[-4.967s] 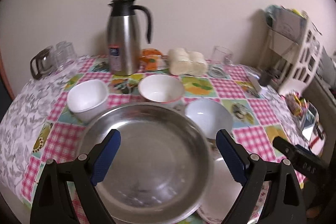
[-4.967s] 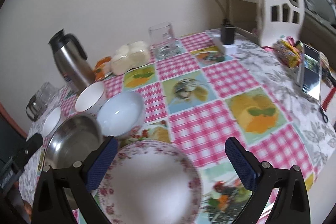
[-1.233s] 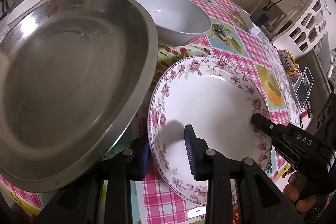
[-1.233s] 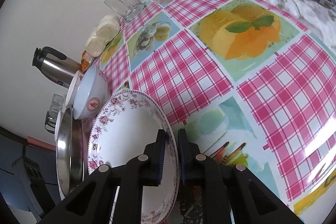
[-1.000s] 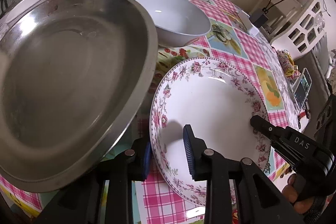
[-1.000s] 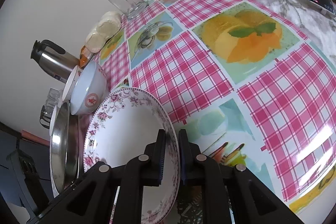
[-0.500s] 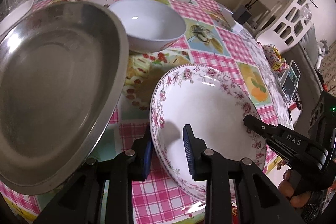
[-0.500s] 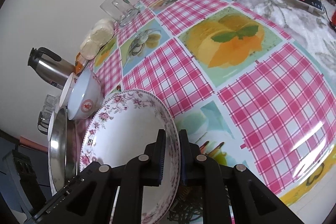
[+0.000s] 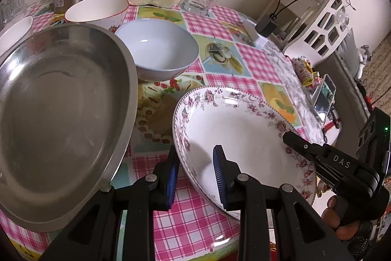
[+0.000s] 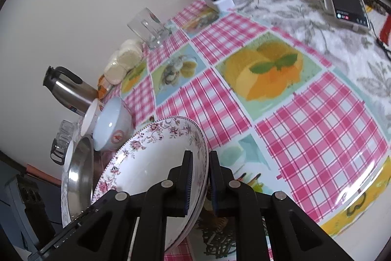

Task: Organize plates and bowls
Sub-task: 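Lift the floral plate with both grippers and carry it over the steel basin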

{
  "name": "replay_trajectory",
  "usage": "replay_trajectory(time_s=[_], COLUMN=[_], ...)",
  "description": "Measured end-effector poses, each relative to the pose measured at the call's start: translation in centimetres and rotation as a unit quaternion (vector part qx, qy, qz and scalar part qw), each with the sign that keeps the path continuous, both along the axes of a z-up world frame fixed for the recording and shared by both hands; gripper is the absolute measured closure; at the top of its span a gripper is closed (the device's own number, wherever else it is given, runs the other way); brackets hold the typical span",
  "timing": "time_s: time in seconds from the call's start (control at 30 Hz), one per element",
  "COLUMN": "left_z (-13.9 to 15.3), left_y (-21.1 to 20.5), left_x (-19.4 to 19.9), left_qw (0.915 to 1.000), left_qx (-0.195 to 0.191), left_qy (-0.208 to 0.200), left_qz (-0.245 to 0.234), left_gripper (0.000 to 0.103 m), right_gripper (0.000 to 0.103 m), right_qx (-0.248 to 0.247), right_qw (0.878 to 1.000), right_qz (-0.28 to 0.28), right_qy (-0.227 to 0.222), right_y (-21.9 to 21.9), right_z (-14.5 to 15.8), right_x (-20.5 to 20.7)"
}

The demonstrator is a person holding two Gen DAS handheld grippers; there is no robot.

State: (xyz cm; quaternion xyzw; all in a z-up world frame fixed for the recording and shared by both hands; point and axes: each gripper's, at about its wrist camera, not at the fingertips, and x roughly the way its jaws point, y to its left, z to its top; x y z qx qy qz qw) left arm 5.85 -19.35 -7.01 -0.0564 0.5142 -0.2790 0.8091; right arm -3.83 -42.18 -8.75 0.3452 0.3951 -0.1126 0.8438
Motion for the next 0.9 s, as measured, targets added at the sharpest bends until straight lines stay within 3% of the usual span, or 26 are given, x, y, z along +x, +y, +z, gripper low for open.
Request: replay_trajectory(time_s=[0.27,0.9], left_z=[1.8,3.9], left_y=[0.8,7.0], left_x=[0.1,2.5], left_qw=[0.9996,0.9971], left_qx=[-0.018,-0.04], left_qy=[-0.022,-0.042], left_qz=[0.003,0.049], left_gripper=[0.074,0.074], right_gripper=[0.089,0.089], right_qx=[-0.023,-0.046], right_qw=[0.999,0.996], right_qz=[-0.003,0.032], right_qy=[-0.044,-0.062], right_y=[1.0,6.6], right_z=[2.6,4.7], right_x=[-0.3,2.6])
